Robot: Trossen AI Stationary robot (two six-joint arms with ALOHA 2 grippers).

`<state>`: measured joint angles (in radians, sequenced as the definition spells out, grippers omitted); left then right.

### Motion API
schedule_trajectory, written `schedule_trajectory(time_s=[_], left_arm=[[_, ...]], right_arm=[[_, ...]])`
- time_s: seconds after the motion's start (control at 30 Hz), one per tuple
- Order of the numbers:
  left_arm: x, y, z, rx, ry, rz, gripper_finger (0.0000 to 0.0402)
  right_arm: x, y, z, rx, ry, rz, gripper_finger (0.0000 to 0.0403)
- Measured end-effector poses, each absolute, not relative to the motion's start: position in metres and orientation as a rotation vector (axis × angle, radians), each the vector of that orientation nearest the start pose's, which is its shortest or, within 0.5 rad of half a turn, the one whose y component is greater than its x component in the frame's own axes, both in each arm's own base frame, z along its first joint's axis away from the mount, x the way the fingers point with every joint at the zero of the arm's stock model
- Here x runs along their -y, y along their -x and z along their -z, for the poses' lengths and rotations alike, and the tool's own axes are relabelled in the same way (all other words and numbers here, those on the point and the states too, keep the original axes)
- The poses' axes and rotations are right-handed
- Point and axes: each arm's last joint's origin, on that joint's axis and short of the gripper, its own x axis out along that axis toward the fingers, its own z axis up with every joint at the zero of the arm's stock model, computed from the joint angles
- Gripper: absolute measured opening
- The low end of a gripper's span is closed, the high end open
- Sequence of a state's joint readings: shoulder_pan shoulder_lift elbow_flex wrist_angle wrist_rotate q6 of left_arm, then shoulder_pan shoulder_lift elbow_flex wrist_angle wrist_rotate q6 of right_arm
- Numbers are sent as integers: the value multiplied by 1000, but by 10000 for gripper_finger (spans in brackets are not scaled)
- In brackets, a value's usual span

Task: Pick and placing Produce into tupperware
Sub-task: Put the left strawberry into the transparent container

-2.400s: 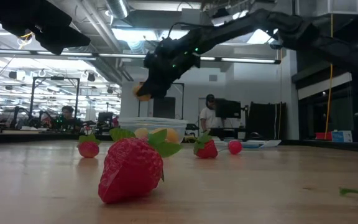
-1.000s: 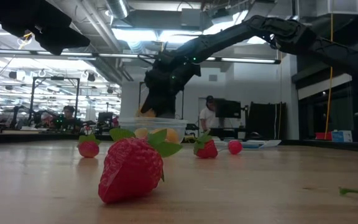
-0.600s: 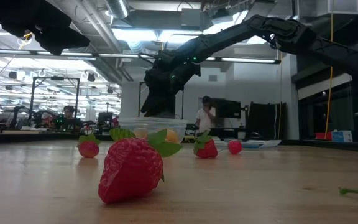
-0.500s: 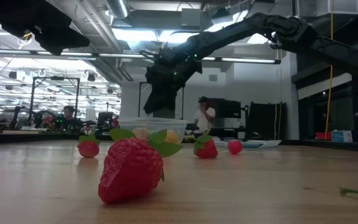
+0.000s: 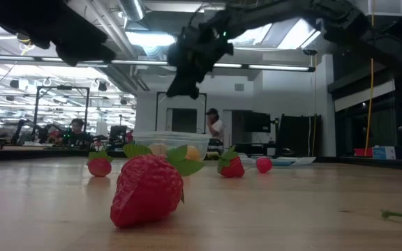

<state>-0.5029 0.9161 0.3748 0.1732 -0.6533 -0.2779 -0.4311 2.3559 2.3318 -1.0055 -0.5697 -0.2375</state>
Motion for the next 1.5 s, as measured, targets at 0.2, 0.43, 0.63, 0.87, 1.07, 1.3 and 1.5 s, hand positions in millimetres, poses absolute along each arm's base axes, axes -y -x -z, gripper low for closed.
schedule_trajectory(time_s=[0.2,0.43,0.63,0.87,1.07,1.3,1.5], left_arm=[[66,-174,-205,-286,82,-221,257],[64,-174,-205,-286,85,-230,257],[65,-174,-205,-286,85,-229,257],[66,-174,-205,-298,86,-197,257],[75,-171,-205,-297,55,-143,257],[86,-164,-206,-284,33,-127,257],[95,-159,-206,-279,28,-94,257]], right_arm=[[149,-462,-295,-882,-222,-285,5],[81,-472,-306,-918,-125,-317,6],[6,-483,-298,-982,-1,-268,4],[-28,-479,-307,-975,48,-220,15],[-56,-476,-313,-946,46,-244,28],[-101,-470,-318,-901,92,-268,23],[-137,-464,-320,-862,155,-212,21]])
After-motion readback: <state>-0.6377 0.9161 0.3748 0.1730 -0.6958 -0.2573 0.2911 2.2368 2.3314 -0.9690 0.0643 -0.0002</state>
